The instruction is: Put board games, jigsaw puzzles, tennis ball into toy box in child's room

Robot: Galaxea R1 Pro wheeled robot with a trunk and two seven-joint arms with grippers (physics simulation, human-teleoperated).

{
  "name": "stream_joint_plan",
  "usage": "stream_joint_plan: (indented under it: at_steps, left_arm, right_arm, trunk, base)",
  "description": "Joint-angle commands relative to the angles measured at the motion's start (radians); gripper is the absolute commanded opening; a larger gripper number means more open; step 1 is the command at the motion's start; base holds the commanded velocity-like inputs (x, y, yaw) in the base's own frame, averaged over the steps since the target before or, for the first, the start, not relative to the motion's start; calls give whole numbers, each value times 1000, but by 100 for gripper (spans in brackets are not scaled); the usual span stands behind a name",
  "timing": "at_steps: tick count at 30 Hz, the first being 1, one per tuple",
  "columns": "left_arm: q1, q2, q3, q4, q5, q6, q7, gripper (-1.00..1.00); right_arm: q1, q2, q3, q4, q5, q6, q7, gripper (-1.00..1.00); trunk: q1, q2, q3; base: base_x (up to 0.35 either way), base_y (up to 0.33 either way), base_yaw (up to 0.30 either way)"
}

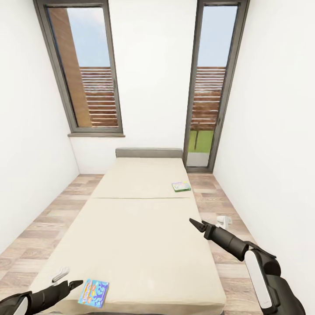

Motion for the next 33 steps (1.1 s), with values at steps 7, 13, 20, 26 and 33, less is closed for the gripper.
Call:
stream_joint_plan:
  at_steps: [7, 13, 20, 26, 33]
  left_arm:
    - [-1, -1, 14, 35, 5, -21, -12, 100]
    - [-1, -2, 14, 38, 6, -24, -13, 100]
    - [-1, -1, 14, 38, 6, -24, -14, 100]
    - [-1, 2, 19, 38, 6, -24, -16, 100]
    - [-1, 2, 32, 38, 6, -24, -43, 100]
  right_arm:
    - [-1, -1, 0, -19, -25, 9, 11, 100]
    - [-1, -13, 15, -88, -227, 69, 57, 100]
    - [-2, -22, -9, -101, -420, 203, 214, 100]
    - [-2, -22, -12, -94, -431, 218, 275, 100]
    - [-2, -21, -13, -90, -430, 215, 280, 100]
  trunk:
    - [27, -51, -24]
    - [50, -93, -42]
    - [77, -142, -64]
    - [100, -184, -83]
    - [127, -233, -105]
  base:
    - [0, 0, 0]
    - [0, 0, 0]
    - [0, 0, 0]
    - [0, 0, 0]
    - [0, 0, 0]
